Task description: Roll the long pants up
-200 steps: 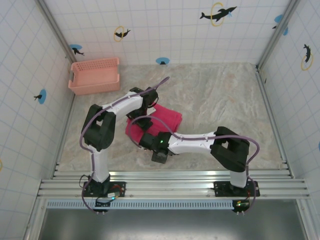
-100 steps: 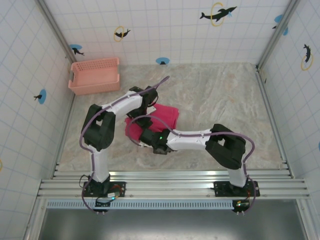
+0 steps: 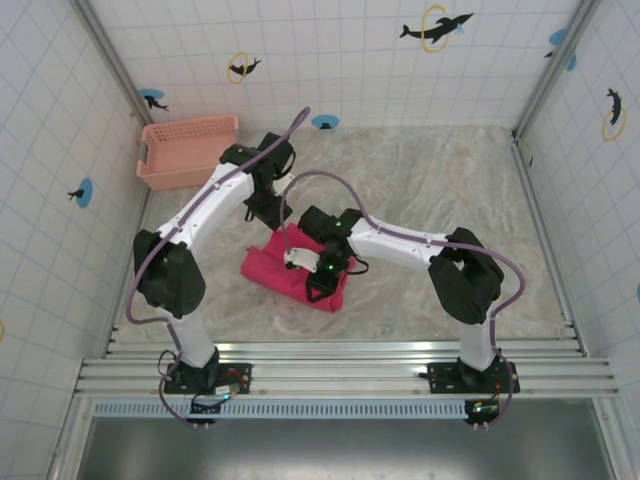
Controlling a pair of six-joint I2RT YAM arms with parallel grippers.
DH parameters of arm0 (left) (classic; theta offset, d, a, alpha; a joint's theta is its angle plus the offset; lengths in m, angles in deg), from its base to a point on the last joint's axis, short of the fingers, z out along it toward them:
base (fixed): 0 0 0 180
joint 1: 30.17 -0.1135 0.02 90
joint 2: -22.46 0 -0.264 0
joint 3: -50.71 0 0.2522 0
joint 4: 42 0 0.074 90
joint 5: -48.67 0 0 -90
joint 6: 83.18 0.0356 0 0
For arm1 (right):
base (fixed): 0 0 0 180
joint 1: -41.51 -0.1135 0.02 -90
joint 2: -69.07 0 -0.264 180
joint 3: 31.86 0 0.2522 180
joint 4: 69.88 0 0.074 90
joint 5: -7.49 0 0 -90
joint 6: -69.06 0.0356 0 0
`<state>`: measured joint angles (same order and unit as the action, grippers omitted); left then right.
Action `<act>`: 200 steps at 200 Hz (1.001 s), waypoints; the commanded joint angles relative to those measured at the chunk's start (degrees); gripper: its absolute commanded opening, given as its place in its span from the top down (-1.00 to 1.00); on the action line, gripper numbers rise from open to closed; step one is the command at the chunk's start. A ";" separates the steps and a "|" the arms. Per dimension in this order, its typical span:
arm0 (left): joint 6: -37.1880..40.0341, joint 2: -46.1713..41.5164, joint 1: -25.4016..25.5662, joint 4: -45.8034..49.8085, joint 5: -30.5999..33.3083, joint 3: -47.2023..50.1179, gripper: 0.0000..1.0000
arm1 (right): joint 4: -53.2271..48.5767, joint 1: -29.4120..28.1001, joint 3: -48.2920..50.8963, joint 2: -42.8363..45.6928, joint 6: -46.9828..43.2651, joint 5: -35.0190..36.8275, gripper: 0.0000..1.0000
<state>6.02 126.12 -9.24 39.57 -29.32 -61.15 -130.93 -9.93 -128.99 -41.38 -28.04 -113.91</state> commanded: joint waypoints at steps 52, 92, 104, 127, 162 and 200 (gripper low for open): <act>0.29 -2.23 -0.01 2.07 -1.10 5.86 -0.95 | 23.38 13.97 8.63 -1.75 22.72 -23.19 0.50; -0.43 -1.48 0.63 0.56 -3.21 9.37 -0.95 | 32.53 17.16 11.46 -7.12 29.91 -25.56 0.50; -1.07 -0.31 1.31 0.09 -3.24 8.98 -0.95 | 34.94 17.53 12.51 -8.60 31.73 -25.91 0.51; -2.09 3.71 3.26 -0.49 -3.97 5.82 -0.95 | 47.11 18.55 17.05 -10.44 39.86 -27.00 0.52; -3.19 11.66 4.21 -1.00 -3.41 0.14 -0.95 | 60.04 19.78 22.39 -12.52 47.94 -28.04 0.53; -3.02 17.67 4.28 -1.28 -1.18 -4.00 -0.95 | 61.19 19.98 23.43 -13.29 48.23 -29.31 0.53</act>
<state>3.99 140.13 -4.82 39.51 -32.01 -61.68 -70.32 9.83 -107.86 -50.93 17.73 -148.38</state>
